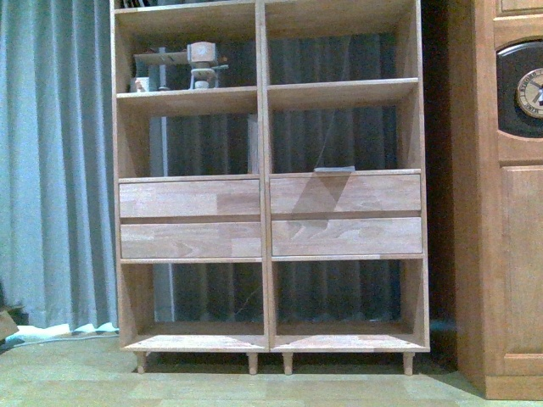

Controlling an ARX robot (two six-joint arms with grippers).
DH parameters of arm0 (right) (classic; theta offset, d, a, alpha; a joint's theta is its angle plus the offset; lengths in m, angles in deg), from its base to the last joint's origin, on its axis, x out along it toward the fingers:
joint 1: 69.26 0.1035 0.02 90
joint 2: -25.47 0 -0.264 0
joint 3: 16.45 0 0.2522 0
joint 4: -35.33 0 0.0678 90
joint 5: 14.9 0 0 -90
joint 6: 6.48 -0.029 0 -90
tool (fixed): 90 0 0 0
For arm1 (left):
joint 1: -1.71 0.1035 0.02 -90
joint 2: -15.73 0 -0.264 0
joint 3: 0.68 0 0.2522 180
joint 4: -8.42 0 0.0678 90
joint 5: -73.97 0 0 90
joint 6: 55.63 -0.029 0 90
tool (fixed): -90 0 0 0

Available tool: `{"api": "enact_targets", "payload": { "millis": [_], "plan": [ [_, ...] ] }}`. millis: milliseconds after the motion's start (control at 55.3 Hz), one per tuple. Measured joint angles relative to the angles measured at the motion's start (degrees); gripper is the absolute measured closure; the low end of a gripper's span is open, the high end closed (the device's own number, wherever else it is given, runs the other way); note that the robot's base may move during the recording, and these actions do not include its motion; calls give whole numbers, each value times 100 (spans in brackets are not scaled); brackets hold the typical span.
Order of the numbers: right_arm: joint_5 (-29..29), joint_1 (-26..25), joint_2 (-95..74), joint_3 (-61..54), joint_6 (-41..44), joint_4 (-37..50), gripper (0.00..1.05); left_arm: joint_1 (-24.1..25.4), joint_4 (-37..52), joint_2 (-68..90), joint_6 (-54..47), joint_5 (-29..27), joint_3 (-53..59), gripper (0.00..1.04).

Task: Organize books on shelf

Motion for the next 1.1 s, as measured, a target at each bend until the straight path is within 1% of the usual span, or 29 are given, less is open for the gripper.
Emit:
{"api": "enact_targets", "payload": {
  "millis": [1102],
  "plan": [
    [0, 0, 0, 0, 0, 0, 7, 0, 0, 0, 0, 0, 0, 7]
  ]
}}
